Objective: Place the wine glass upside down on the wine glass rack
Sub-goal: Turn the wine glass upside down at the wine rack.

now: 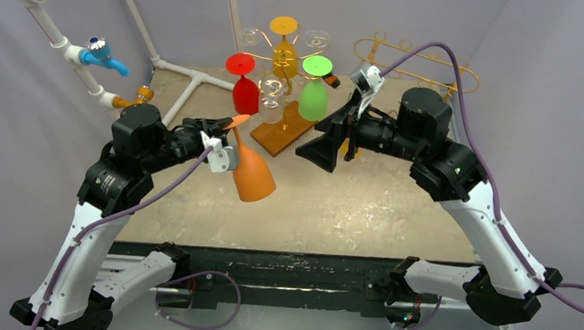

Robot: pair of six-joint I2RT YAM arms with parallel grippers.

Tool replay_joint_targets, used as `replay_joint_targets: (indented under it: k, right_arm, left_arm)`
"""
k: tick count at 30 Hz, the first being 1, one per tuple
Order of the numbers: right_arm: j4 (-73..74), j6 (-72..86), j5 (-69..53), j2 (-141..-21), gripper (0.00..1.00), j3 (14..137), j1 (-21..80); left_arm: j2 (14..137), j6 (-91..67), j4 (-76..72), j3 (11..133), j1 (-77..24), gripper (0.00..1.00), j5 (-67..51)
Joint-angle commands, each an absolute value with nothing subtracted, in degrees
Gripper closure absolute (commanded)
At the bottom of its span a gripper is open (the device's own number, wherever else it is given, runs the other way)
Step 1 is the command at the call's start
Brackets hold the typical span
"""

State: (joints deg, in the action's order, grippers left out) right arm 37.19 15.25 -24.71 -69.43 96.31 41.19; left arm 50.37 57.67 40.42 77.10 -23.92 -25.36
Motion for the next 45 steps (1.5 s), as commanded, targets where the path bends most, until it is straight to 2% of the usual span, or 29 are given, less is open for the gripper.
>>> replay_joint_targets:
  k: [1, 5, 13, 21, 28, 33, 34, 35, 36, 38, 40, 41, 45]
  right_arm:
    - [20.54, 16.2, -30.69, -65.14, 0.01, 87.43, 41.14]
    - [17.37, 18.79, -33.44, -71.4, 0.01, 88.16, 42.77]
    - [14.77, 17.69, -28.33, -76.72, 0.01, 88.55, 49.74]
    - [6.75, 21.34, -31.1, -77.65, 0.01, 80.55, 52.4]
    - [1.53, 23.74, -28.16, -77.79, 0.01, 75.1, 54.31]
    - [1.32, 24.17, -24.77, -75.8, 0.21, 74.92, 54.31]
    - [1.36, 24.22, -23.18, -74.99, 0.25, 74.36, 54.32]
    - [2.05, 23.59, -20.5, -73.94, 0.27, 73.97, 54.23]
    - [2.77, 22.8, -18.17, -72.93, 0.3, 73.59, 54.23]
    - [4.95, 20.44, -11.69, -70.04, 0.32, 72.76, 54.12]
    - [7.28, 18.17, -4.44, -67.07, 0.33, 71.19, 53.84]
    - [7.63, 17.51, -1.85, -65.23, 0.34, 69.92, 53.22]
    - [6.52, 14.64, 9.99, -56.22, 0.35, 60.69, 49.5]
  left_arm:
    - [49.57, 59.11, 38.37, 77.74, -23.99, 1.0, -30.09]
    - [49.49, 58.53, 34.89, 77.71, -23.99, 1.0, -31.44]
    - [50.28, 59.39, 31.62, 77.72, -23.99, 1.0, -32.32]
    - [49.61, 61.32, 28.91, 75.56, -23.99, 1.0, -31.46]
    - [48.39, 62.28, 26.9, 74.04, -23.99, 1.0, -31.49]
    - [47.78, 63.22, 27.14, 73.69, -23.99, 1.0, -31.73]
    - [47.61, 63.34, 27.16, 73.61, -23.99, 0.97, -31.99]
    - [47.41, 63.06, 27.08, 73.57, -23.99, 0.82, -32.37]
    - [47.19, 62.57, 26.96, 73.5, -23.99, 0.6, -32.61]
    - [47.22, 61.05, 27.55, 73.87, -23.99, 0.25, -32.95]
    - [47.85, 59.3, 30.17, 75.08, -23.99, 0.06, -32.3]
    - [48.23, 58.17, 31.69, 75.88, -23.97, 0.01, -31.71]
    - [48.69, 50.15, 35.35, 77.63, -23.99, 0.0, -27.99]
